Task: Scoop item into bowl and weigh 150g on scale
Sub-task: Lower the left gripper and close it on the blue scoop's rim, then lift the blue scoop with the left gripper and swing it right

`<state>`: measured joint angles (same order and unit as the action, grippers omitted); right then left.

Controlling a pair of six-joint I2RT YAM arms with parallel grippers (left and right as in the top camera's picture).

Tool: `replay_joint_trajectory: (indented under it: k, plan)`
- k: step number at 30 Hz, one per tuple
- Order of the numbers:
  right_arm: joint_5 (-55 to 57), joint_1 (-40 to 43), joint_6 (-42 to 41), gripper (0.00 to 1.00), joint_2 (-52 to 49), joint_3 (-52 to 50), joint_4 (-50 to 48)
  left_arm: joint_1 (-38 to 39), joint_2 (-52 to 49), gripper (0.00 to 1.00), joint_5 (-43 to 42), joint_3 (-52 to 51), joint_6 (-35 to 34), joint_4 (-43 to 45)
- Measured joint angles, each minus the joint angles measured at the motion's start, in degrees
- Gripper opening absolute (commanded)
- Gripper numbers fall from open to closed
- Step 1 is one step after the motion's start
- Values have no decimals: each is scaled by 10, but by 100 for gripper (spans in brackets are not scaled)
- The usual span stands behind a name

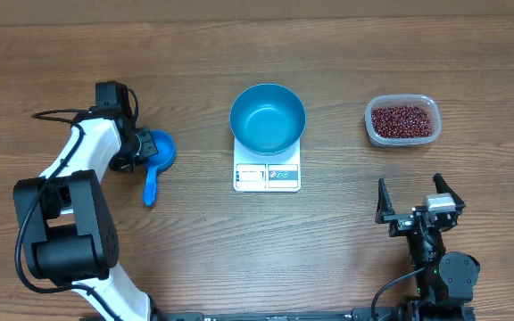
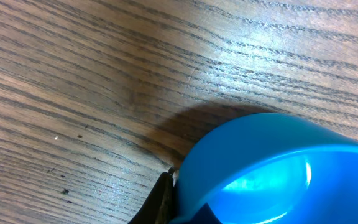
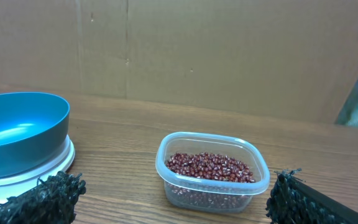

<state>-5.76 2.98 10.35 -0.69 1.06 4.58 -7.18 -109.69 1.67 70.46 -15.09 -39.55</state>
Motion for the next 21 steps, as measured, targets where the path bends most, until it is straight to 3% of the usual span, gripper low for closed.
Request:
replay_joint_trajectory:
  k: [9,21]
  plan:
    - [0,0,0,100,0,0,0,0,0,4,-24,0,0,-3]
    - [0,0,0,100,0,0,0,0,31,4,-36,28,-73,-76]
